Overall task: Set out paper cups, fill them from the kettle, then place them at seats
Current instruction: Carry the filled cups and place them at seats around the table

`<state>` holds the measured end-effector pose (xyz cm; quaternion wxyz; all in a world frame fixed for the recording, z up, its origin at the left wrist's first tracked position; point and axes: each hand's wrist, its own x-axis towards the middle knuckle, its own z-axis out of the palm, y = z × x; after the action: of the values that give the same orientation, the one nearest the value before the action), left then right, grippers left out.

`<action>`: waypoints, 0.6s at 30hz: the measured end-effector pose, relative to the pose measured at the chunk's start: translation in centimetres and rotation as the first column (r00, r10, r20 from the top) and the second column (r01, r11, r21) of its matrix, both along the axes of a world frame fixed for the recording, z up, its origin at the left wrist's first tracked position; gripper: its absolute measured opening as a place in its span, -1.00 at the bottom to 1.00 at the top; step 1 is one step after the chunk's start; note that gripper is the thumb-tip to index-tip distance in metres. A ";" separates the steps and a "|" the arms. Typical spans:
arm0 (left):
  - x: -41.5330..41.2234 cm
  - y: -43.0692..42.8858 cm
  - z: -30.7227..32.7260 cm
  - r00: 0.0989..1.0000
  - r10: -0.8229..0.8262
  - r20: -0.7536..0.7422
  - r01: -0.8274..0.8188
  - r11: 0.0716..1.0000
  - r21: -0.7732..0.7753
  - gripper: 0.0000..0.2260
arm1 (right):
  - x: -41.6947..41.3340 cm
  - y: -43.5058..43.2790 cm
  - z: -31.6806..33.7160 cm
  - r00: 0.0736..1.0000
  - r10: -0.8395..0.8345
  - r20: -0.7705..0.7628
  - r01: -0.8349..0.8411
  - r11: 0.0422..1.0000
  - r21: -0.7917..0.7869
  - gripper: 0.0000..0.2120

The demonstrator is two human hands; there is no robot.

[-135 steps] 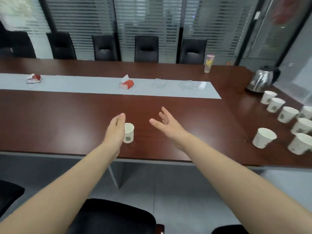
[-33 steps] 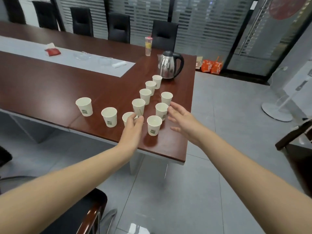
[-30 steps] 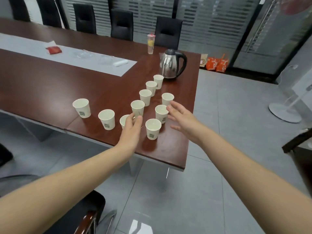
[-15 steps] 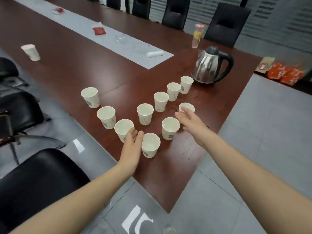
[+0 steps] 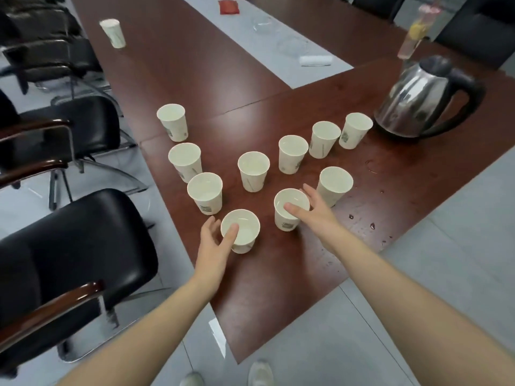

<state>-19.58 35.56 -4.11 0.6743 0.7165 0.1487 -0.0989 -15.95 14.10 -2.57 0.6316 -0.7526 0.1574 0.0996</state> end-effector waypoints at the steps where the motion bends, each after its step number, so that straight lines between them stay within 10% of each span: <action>1: 0.0 -0.1 -0.5 1.000 -0.006 -0.007 0.006 1.000 -0.001 -0.27 | 0.2 -0.1 -0.5 1.000 0.013 -0.007 -0.013 1.000 -0.011 -0.16; 18: 1.5 -1.2 -4.3 0.990 -0.124 0.071 0.118 0.990 0.082 -0.12 | 1.5 -1.0 -3.8 0.985 0.162 0.055 -0.164 0.986 0.028 -0.07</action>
<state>-18.04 34.38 -8.41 0.6441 0.7529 0.0830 -0.1065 -14.44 13.09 -6.38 0.6373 -0.7550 0.0769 0.1337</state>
